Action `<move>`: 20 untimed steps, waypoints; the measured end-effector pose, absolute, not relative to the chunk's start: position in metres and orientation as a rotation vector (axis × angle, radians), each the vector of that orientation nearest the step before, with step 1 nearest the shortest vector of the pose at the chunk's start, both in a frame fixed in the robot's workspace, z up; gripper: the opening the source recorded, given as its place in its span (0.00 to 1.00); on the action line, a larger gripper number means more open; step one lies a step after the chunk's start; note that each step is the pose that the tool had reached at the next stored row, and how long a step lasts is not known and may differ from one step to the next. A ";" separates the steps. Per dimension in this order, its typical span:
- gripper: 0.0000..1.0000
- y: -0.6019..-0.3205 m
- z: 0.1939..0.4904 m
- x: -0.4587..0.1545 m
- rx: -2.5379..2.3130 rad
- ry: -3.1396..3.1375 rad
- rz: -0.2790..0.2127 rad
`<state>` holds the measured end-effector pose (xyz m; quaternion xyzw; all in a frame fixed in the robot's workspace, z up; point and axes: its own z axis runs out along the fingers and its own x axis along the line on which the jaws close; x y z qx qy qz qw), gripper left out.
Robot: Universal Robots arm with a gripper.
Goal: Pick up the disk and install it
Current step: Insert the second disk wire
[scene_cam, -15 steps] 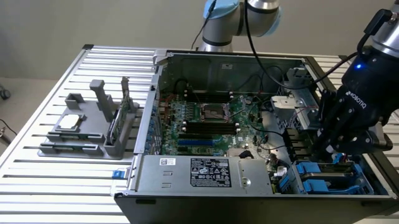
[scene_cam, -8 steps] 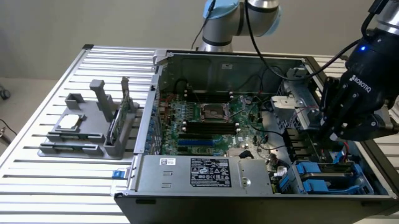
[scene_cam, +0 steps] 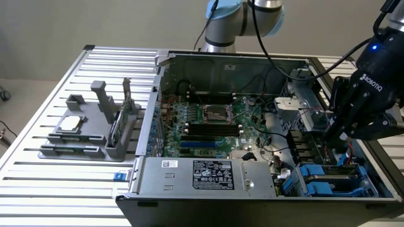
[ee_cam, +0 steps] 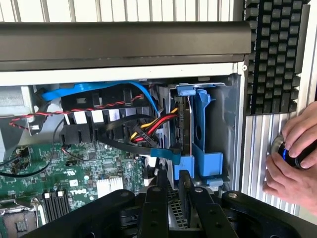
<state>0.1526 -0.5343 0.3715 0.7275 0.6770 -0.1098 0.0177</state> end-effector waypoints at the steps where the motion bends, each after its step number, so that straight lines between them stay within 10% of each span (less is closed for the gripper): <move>1: 0.24 -0.534 0.372 0.154 2.260 2.103 -0.341; 20: 0.24 -0.534 0.376 0.162 2.260 2.105 -0.345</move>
